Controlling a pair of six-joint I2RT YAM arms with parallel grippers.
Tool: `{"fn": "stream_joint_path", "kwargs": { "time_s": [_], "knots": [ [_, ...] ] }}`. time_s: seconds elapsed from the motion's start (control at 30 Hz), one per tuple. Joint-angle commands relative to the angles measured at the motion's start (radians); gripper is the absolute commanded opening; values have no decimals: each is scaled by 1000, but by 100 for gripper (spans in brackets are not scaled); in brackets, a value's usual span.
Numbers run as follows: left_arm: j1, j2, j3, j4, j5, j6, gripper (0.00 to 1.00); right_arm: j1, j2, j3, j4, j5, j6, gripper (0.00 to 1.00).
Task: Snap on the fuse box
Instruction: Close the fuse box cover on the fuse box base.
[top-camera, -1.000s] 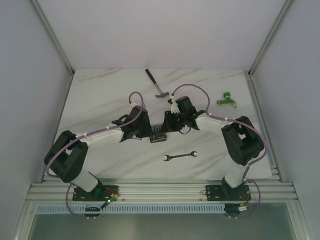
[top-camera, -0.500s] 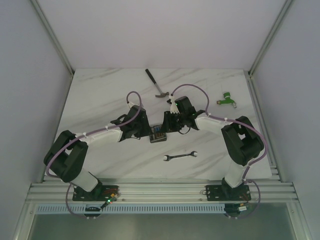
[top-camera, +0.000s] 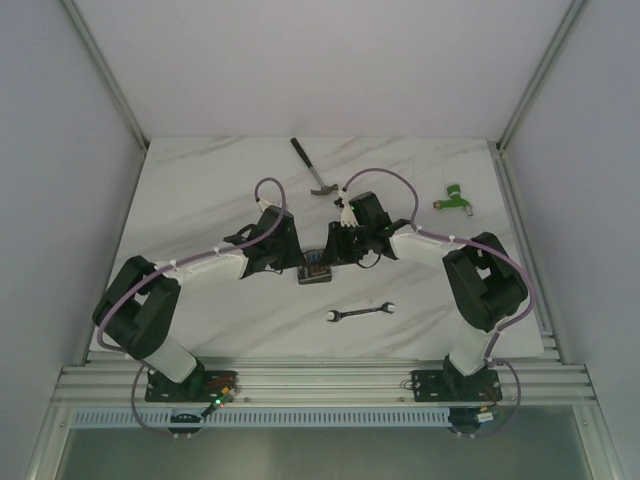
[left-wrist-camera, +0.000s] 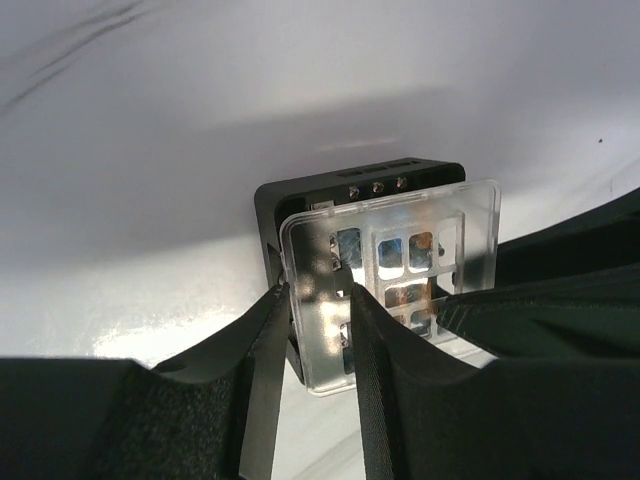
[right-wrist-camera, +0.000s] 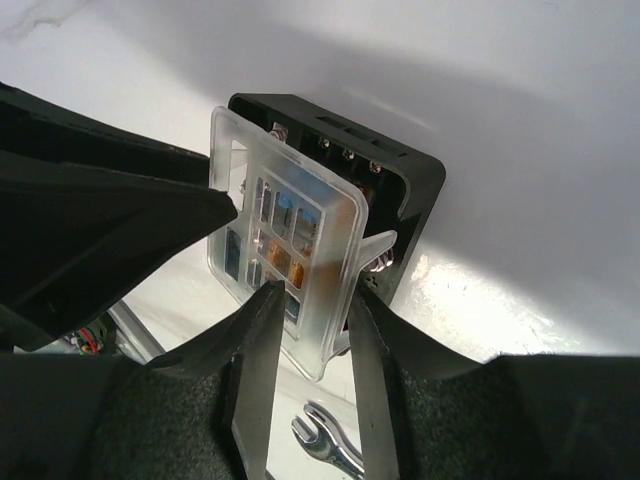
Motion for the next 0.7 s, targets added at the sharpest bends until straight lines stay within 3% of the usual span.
{"fn": "stream_joint_path", "kwargs": {
  "time_s": [0.0,0.37,0.67],
  "knots": [
    [9,22,39,18,-8,15,40,8,17,53,-1,-22,27,38],
    [20,24,51,29,-26,24,43,8,37,55,-9,-9,38,45],
    [19,-98,-42,25,5,16,61,9,-45,33,-37,41,-15,51]
  ]
}}
